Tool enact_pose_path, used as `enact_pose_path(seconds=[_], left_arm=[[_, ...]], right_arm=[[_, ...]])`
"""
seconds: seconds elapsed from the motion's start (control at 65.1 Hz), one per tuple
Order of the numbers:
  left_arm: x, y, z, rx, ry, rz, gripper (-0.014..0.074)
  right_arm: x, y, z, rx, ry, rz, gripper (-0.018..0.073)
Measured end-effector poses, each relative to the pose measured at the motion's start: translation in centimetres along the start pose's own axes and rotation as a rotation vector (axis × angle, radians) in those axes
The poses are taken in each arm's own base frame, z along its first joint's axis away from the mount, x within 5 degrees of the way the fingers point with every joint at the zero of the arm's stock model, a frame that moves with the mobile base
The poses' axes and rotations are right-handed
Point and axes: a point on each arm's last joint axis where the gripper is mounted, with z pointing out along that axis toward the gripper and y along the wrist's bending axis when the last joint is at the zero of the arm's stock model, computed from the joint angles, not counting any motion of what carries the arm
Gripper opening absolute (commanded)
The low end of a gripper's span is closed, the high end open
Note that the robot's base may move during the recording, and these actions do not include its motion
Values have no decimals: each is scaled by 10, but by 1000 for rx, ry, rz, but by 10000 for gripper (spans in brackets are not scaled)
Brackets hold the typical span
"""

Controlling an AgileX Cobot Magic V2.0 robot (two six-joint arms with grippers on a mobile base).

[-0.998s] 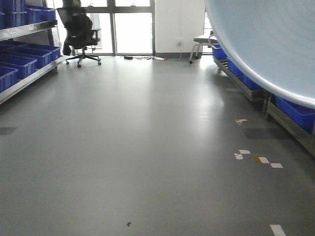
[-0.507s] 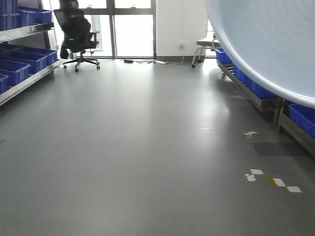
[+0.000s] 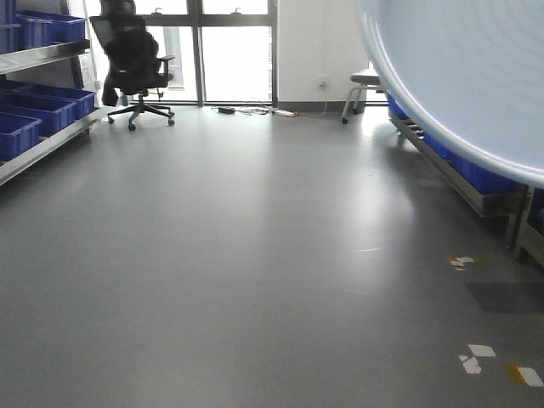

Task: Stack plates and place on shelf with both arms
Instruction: 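Drive the base to the shelf rack holding the plates in the right gripper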

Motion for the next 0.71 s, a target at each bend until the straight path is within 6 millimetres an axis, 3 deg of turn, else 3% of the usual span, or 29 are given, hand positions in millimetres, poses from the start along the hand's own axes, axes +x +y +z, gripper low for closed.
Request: enact_pose_path(seconds=[0.706], left_arm=[[0, 0, 0, 0, 0, 0, 82]], right_arm=[[0, 0, 0, 0, 0, 0, 48]])
